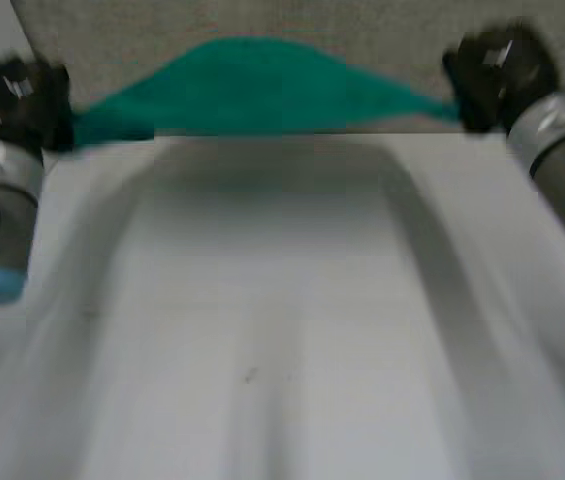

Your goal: Fold the towel.

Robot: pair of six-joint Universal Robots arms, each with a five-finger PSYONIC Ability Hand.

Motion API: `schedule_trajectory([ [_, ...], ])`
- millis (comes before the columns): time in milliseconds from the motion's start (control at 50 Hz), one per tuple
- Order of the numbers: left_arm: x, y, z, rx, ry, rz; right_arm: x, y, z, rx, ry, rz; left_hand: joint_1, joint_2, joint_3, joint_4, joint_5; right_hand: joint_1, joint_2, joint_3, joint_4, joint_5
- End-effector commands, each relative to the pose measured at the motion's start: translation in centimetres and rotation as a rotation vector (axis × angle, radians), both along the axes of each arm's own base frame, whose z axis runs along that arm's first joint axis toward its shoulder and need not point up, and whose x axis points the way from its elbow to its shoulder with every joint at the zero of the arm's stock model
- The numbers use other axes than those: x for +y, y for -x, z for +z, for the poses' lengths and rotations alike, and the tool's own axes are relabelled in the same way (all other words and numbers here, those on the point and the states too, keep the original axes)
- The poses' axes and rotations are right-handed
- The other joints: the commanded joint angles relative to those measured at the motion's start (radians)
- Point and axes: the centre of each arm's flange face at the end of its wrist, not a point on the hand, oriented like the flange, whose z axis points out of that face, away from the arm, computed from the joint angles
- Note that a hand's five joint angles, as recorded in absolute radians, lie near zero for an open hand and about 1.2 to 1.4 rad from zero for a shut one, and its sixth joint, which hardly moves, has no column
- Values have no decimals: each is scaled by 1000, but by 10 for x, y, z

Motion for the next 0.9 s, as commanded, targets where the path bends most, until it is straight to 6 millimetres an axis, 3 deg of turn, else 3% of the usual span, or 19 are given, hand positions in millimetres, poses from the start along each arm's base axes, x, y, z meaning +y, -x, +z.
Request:
schedule_trajectory([
  [20,24,-3,-79,-42,-238,-10,0,-1,-95,87,-264,10,265,197,207,202,262,420,223,213,205,228],
  [40,31,1,-94,-52,-285,-25,-2,-1,-117,105,-322,4,265,197,207,202,262,420,223,213,205,228],
  [100,39,2,-109,-65,-341,-29,-1,1,-144,137,-410,-2,265,197,207,202,262,420,223,213,205,228],
  [180,59,7,-125,-93,-415,-56,8,9,-162,176,-524,-19,265,197,207,202,262,420,223,213,205,228],
  [240,75,9,-131,-124,-479,-71,15,13,-158,195,-550,-25,265,197,207,202,262,420,223,213,205,228],
  [340,104,-2,-118,-199,-591,-57,51,24,-127,301,-588,-7,265,197,207,202,262,420,223,213,205,228],
  [380,122,-9,-112,-269,-669,-59,69,34,-117,394,-605,3,265,197,207,202,262,420,223,213,205,228],
  [480,160,-20,-104,-385,-832,-90,112,74,-112,691,-715,38,265,197,207,202,262,420,223,213,205,228],
  [520,171,-19,-100,-402,-856,-109,118,77,-112,725,-728,57,265,197,207,202,262,420,223,213,205,228],
  [560,173,-17,-98,-401,-847,-124,129,80,-117,783,-746,100,265,197,207,202,262,420,223,213,205,228],
  [620,171,-12,-94,-397,-809,-150,125,79,-117,760,-724,83,265,197,207,202,262,420,223,213,205,228],
  [700,151,-6,-87,-374,-686,-136,103,74,-116,685,-657,28,265,197,207,202,262,420,223,213,205,228],
  [900,76,9,-94,-325,-414,-70,34,31,-120,519,-500,4,265,197,207,202,262,420,223,213,205,228],
])
